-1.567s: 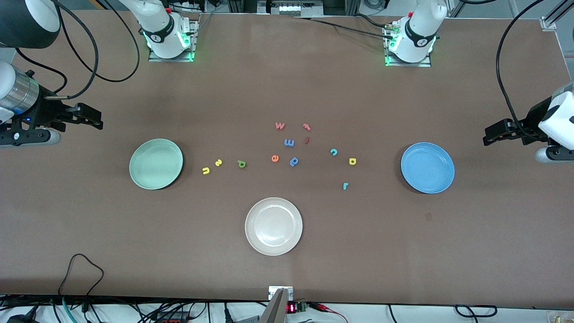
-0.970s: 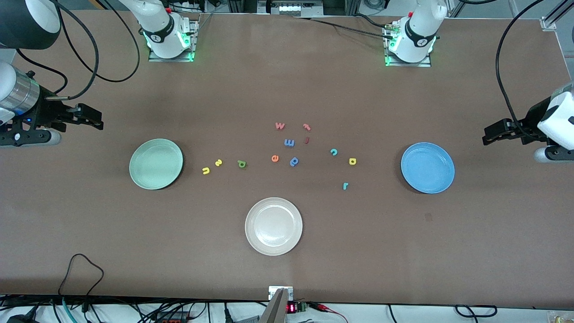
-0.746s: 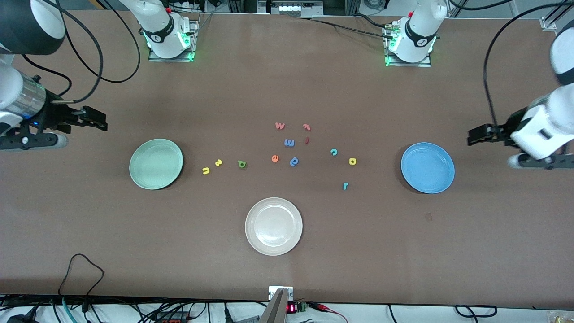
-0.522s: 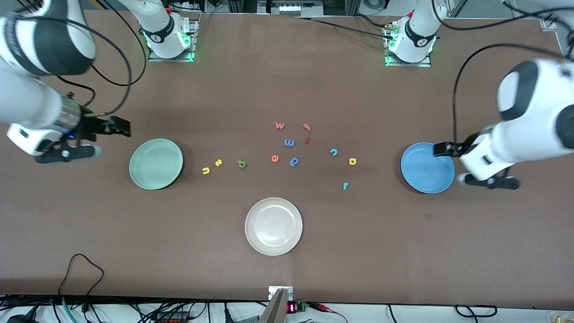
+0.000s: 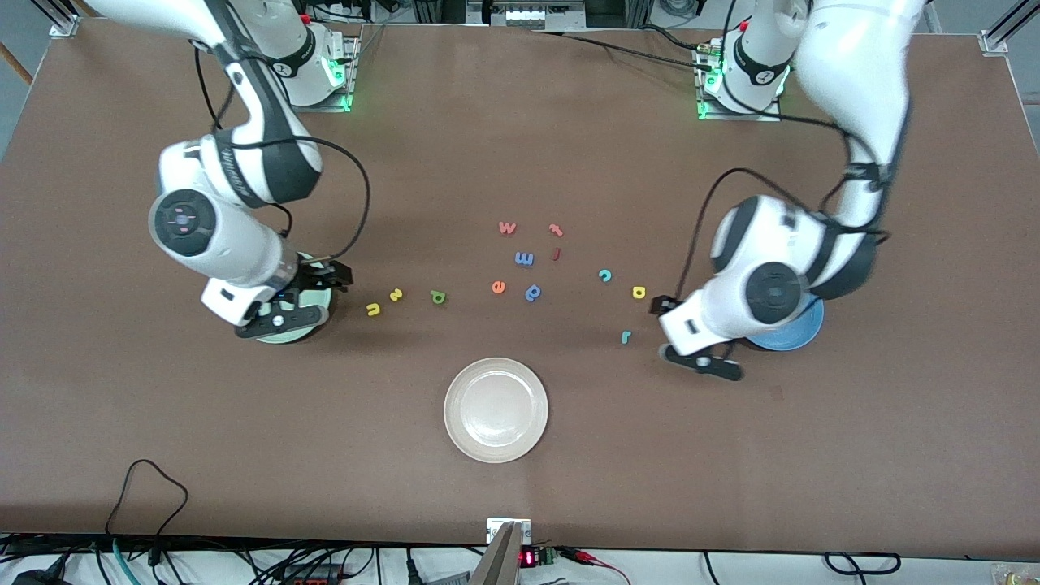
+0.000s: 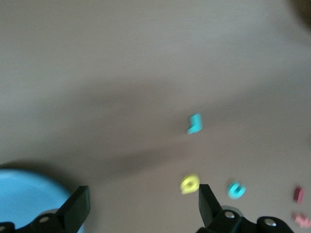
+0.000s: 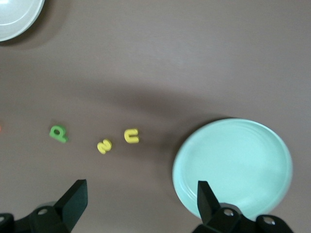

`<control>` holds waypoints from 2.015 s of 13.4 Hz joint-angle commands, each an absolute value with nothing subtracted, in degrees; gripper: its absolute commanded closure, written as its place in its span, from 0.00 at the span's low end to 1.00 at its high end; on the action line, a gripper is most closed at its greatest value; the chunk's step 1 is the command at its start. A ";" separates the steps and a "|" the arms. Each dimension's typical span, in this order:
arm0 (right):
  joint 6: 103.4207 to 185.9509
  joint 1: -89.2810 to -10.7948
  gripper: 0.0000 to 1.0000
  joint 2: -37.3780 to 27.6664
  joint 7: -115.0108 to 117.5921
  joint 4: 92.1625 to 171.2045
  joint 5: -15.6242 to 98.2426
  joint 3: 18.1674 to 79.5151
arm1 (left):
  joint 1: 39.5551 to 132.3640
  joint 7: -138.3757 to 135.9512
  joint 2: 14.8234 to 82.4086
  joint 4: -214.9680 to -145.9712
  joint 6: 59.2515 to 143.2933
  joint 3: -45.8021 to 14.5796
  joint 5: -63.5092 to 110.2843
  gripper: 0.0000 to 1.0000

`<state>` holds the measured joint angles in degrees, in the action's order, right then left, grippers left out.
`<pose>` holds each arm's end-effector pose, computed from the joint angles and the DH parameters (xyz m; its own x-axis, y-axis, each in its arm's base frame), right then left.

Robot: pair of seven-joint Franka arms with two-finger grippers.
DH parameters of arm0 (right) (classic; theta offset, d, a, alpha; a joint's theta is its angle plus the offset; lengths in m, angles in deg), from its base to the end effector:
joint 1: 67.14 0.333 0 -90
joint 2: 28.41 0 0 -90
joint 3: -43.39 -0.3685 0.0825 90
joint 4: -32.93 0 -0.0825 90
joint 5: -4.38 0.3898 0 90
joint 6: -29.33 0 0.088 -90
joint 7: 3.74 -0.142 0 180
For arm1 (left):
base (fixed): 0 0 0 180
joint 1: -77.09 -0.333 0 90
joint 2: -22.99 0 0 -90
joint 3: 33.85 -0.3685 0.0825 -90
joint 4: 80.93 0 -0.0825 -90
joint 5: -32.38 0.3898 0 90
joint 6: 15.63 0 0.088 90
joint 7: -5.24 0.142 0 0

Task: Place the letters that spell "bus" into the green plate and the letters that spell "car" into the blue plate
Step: 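Reach the left gripper to cyan j while the right gripper nears yellow c, then grasp the cyan j with the left gripper while the right gripper grasps yellow c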

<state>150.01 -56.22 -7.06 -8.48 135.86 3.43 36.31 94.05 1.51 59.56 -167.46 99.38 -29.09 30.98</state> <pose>0.6285 0.1963 0.3492 0.9708 0.2315 -0.0622 0.2303 -0.9728 -0.0261 0.6758 -0.2615 0.2845 0.9472 -0.2865 -0.1438 -0.2805 -0.9579 0.0607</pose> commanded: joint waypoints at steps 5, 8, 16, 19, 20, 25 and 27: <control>163.10 -52.37 0.30 -1.61 -9.19 139.98 3.06 36.98 | 97.83 -3.63 68.34 -164.78 109.07 -29.81 29.83 0.35; 164.94 -52.37 0.41 0.15 -9.19 139.71 2.80 37.06 | 98.18 -5.48 70.28 -163.38 110.32 -29.81 29.83 0.43; 172.41 -52.28 0.38 4.99 -9.19 139.89 0.17 37.77 | 98.97 -5.14 72.21 -163.11 111.46 -29.89 30.01 0.59; 172.50 -52.28 0.42 5.43 -9.28 139.97 -0.55 38.29 | 98.88 -4.52 72.21 -163.11 111.46 -29.89 30.62 0.85; 172.50 -52.28 0.46 5.43 -9.37 140.06 -0.55 38.29 | 98.88 -4.26 72.21 -163.11 111.46 -29.89 30.62 0.98; 172.33 -51.67 0.46 6.05 -9.63 140.85 -0.55 38.29 | 97.48 -2.41 68.81 -163.89 109.11 -30.24 30.71 1.00; 172.15 -51.41 0.46 6.13 -9.63 141.38 -0.55 38.29 | 93.98 -0.31 65.20 -163.73 99.12 -30.51 30.80 1.00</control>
<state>171.95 -52.13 6.25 -8.60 140.47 0.41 37.95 97.23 -3.53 69.70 -163.20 106.94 -30.29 30.99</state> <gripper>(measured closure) 0.458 0.899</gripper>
